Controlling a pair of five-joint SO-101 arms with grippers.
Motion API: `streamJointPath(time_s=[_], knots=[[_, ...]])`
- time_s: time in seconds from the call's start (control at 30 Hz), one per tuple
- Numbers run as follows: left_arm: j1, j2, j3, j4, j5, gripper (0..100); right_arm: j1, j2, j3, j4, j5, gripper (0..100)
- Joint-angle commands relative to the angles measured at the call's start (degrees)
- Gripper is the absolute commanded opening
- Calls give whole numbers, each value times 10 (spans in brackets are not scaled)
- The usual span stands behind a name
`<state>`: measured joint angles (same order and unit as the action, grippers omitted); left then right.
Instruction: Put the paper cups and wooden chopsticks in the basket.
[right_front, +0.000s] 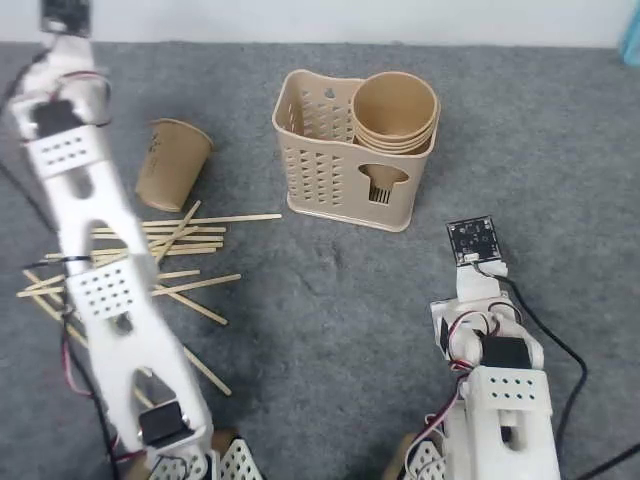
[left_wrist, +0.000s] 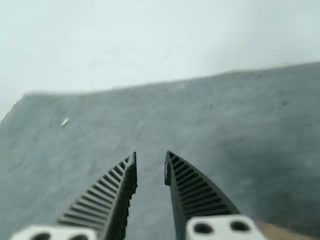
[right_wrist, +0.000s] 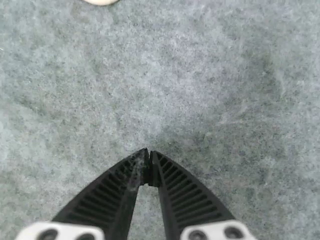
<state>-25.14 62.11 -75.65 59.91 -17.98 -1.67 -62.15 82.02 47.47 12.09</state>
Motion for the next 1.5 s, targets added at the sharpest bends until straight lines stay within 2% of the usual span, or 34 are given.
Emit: streamJointPath(time_s=[0.0,0.1,0.23,0.57,0.8,1.1,1.33,1.47], knots=[[50,18,-72,-12,32,91,-1,-15,-3,-3,12,8],[85,33,-79,10,37,91,0,-15,-3,-3,13,8],[114,32,-80,80,36,91,0,-15,-3,-3,14,8],[106,37,-65,148,34,91,0,-15,-4,-2,23,8],[106,33,-73,285,-56,91,0,-15,-4,2,37,8],[55,28,-145,406,-59,91,0,-15,-4,1,37,8],[-36,20,-160,409,-68,91,-1,-12,-6,0,37,8],[-80,1,-120,410,-74,89,-1,-12,-6,-2,37,8]])
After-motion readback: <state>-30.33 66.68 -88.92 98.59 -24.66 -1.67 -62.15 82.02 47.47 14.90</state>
